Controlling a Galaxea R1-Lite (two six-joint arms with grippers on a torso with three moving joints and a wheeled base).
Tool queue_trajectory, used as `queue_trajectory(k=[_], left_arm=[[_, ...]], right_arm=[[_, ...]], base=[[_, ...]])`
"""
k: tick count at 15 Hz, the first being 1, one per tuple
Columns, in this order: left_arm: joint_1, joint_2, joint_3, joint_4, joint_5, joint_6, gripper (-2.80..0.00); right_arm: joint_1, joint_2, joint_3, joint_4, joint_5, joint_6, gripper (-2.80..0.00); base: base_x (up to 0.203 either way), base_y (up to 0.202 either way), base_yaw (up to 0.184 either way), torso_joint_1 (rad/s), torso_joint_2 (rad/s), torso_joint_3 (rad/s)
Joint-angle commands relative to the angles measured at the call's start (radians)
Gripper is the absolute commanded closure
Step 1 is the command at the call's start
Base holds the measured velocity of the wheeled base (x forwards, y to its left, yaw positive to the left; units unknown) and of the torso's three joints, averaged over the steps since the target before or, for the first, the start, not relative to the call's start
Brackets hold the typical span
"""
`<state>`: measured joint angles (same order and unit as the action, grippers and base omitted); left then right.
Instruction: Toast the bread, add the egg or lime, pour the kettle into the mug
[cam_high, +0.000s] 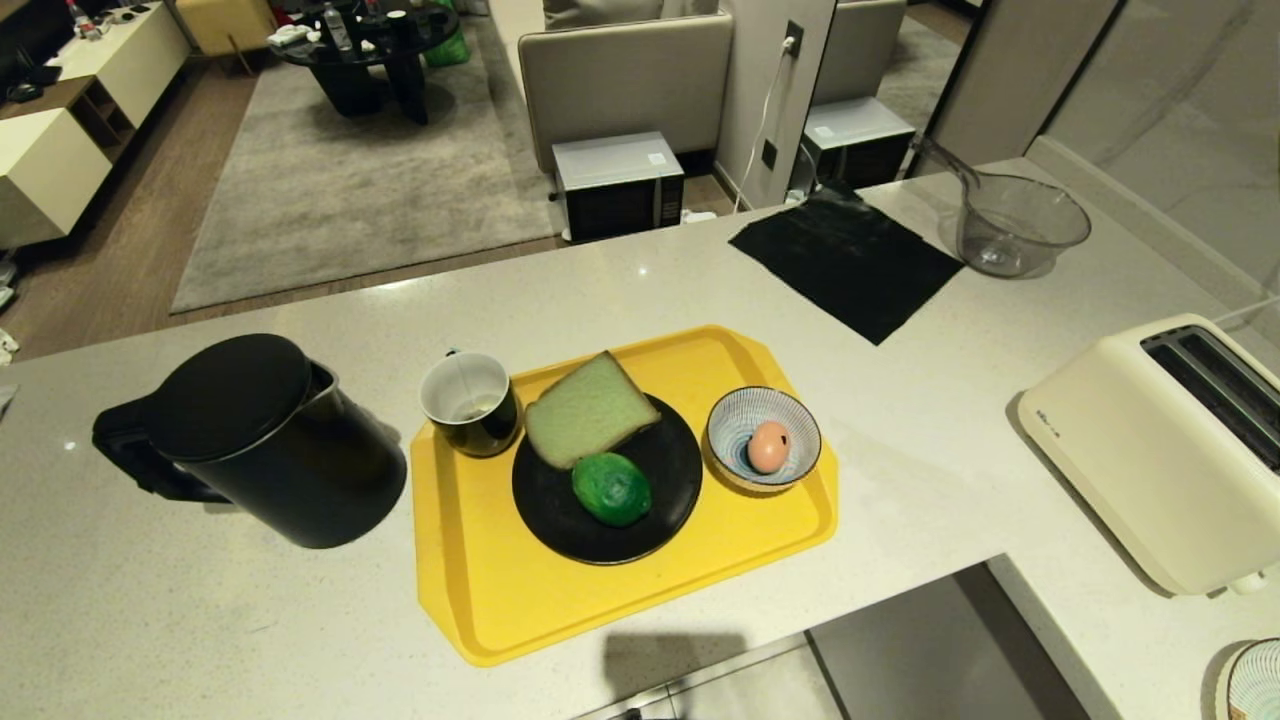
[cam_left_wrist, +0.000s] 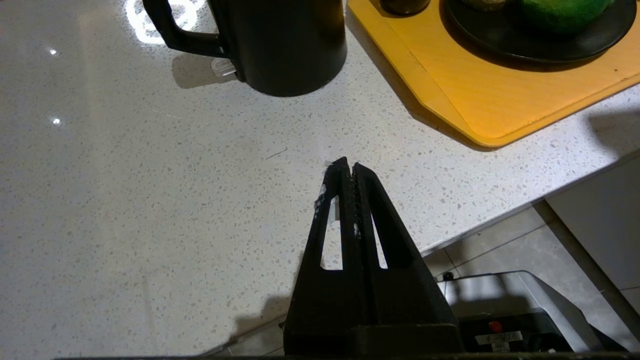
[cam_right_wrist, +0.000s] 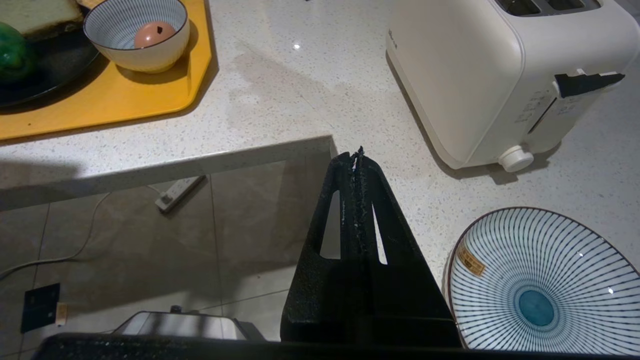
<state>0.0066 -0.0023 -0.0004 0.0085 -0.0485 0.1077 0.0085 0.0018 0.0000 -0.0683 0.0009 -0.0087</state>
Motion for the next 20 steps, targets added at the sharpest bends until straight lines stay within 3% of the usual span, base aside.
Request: queue_trajectory(k=[1, 5, 20], left_arm=[[0.0, 0.001, 0.0, -0.005, -0.001, 0.001, 0.0], [0.0, 0.001, 0.0, -0.004, 0.005, -0.025, 0.0], [0.0, 0.001, 0.0, -0.005, 0.006, -0.022, 0.0]], right_arm=[[0.0, 0.0, 0.028, -0.001, 0.001, -0.001, 0.0], [0.0, 0.0, 0.028, 0.001, 0.001, -0.001, 0.0], [0.0, 0.0, 0.028, -0.002, -0.001, 0.016, 0.0]], base=[[0.0, 0.0, 0.0, 0.0, 0.0, 0.0], [0.0, 0.0, 0.0, 0.0, 0.0, 0.0], [-0.001, -0.001, 0.012, 0.001, 0.0, 0.0]])
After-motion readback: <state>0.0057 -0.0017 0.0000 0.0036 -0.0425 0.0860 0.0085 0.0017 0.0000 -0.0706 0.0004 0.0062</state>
